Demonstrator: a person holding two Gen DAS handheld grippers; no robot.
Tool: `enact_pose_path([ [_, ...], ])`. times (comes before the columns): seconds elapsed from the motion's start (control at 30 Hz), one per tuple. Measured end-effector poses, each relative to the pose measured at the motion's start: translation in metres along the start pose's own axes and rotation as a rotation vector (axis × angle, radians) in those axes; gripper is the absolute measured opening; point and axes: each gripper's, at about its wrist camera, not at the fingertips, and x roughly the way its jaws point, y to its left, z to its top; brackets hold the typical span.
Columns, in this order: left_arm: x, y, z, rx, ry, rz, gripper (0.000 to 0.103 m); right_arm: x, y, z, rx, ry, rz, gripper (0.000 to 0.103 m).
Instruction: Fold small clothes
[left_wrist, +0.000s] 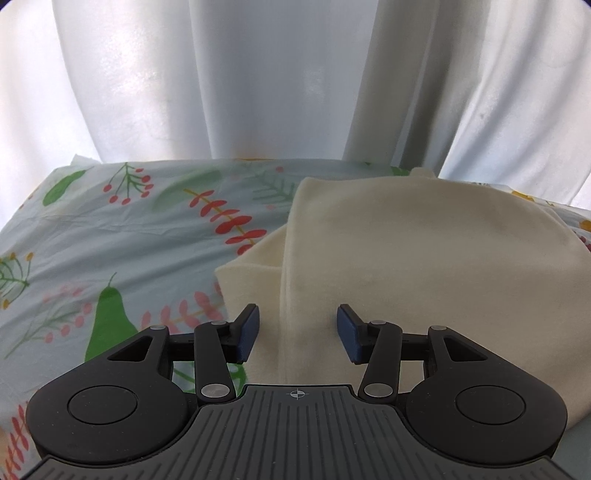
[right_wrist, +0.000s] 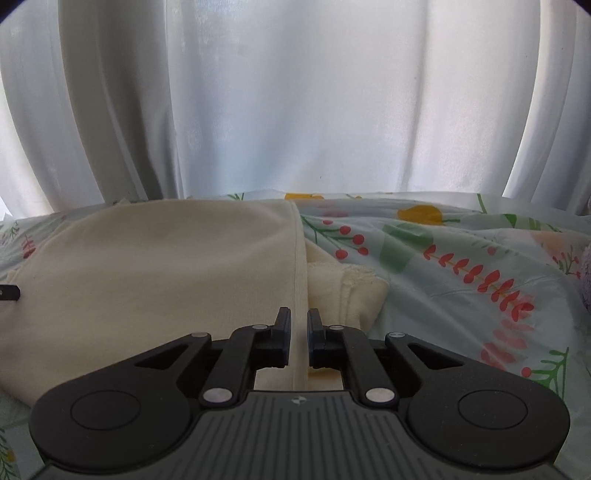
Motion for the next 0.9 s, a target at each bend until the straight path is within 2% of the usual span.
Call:
enact_pose_path([
  [0.07, -0.002, -0.003, 0.001, -0.009, -0.011, 0.001, 0.052, -0.007, 0.005, 0.007, 0.002, -0.051, 0.021, 0.012],
  [0.13, -0.007, -0.011, 0.003, -0.010, -0.040, -0.008, 0.052, -0.006, 0.013, 0.014, 0.019, -0.070, 0.083, 0.013],
  [0.23, -0.007, -0.029, 0.005, 0.029, -0.081, -0.063, 0.053, 0.010, 0.034, 0.017, 0.052, -0.035, 0.215, 0.013],
  [0.33, 0.014, -0.048, 0.007, 0.075, -0.051, -0.082, 0.053, 0.037, 0.059, 0.017, 0.074, 0.015, 0.347, 0.013],
  [0.43, 0.027, -0.066, 0.009, 0.148, -0.115, -0.031, 0.052, 0.071, 0.078, 0.022, 0.092, 0.062, 0.366, 0.013],
  [0.53, 0.043, -0.068, 0.018, 0.127, -0.107, -0.027, 0.052, 0.093, 0.081, 0.028, 0.097, 0.035, 0.329, 0.012],
  [0.63, 0.055, -0.061, 0.024, 0.069, -0.119, -0.036, 0.055, 0.115, 0.060, 0.034, 0.176, 0.028, 0.282, 0.000],
  [0.83, 0.064, -0.052, 0.024, 0.027, -0.179, -0.064, 0.055, 0.136, -0.018, 0.025, 0.524, -0.014, 0.386, 0.000],
  [0.9, 0.062, -0.045, 0.021, 0.015, -0.192, -0.093, 0.054, 0.136, -0.038, 0.018, 0.638, -0.033, 0.365, 0.000],
])
